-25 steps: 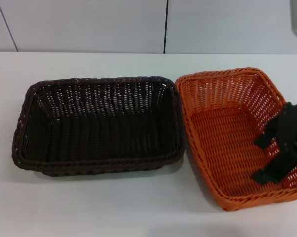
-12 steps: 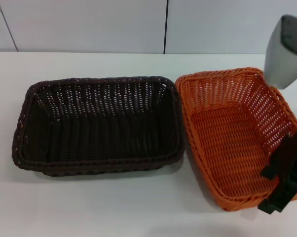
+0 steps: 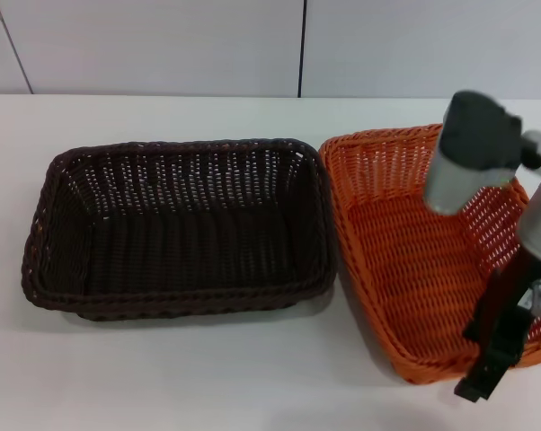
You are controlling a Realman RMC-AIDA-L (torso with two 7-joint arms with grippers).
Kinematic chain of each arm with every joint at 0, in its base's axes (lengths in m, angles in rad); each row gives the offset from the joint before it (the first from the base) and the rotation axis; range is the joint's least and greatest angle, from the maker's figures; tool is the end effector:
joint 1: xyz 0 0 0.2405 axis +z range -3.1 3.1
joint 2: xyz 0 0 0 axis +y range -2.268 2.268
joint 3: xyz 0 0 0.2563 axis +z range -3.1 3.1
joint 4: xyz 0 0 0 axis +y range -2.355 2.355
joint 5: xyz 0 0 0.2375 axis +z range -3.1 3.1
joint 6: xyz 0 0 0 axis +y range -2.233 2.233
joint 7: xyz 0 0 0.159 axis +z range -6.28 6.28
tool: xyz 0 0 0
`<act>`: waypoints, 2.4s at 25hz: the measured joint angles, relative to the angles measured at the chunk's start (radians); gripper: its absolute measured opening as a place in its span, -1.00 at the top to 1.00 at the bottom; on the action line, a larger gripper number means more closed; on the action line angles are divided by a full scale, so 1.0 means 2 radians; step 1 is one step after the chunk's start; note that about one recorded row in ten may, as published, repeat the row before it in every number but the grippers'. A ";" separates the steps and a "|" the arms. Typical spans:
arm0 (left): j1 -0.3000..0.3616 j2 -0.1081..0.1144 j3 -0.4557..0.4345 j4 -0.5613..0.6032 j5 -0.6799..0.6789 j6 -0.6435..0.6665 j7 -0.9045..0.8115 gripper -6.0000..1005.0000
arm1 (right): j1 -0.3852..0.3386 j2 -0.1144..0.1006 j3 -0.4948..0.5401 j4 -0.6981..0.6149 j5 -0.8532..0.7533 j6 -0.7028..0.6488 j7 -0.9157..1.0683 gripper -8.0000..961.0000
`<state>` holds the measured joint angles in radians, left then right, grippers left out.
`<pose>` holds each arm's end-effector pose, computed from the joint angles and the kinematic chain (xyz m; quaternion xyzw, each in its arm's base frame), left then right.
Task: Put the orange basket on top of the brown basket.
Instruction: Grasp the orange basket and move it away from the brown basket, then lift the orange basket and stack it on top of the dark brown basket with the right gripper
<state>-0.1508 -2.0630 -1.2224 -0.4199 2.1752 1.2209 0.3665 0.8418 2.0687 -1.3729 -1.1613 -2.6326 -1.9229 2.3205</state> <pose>-0.4140 0.2922 0.0524 -0.5029 -0.2093 -0.1501 0.8251 0.1518 0.3617 -0.0164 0.9247 -0.2104 0.3170 0.0154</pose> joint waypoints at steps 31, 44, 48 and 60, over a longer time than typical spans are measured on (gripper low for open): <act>-0.057 0.002 -0.005 0.086 0.003 0.000 0.001 -0.29 | -0.001 0.004 -0.047 -0.084 -0.004 0.123 0.133 0.56; -0.056 0.002 -0.005 0.087 0.004 0.006 0.001 -0.28 | -0.009 0.005 -0.047 -0.210 -0.004 0.134 0.172 0.71; -0.056 0.002 -0.005 0.087 0.004 0.009 0.001 -0.28 | -0.005 0.003 -0.050 -0.243 -0.008 0.135 0.167 0.70; -0.057 0.003 -0.025 0.083 0.000 0.004 0.000 -0.28 | 0.016 0.004 -0.150 -0.295 -0.013 0.167 -0.137 0.68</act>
<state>-0.2653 -2.0578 -1.2726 -0.2548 2.1749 1.2289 0.3663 0.8736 2.0769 -1.6737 -1.7505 -2.6593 -1.5897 2.0465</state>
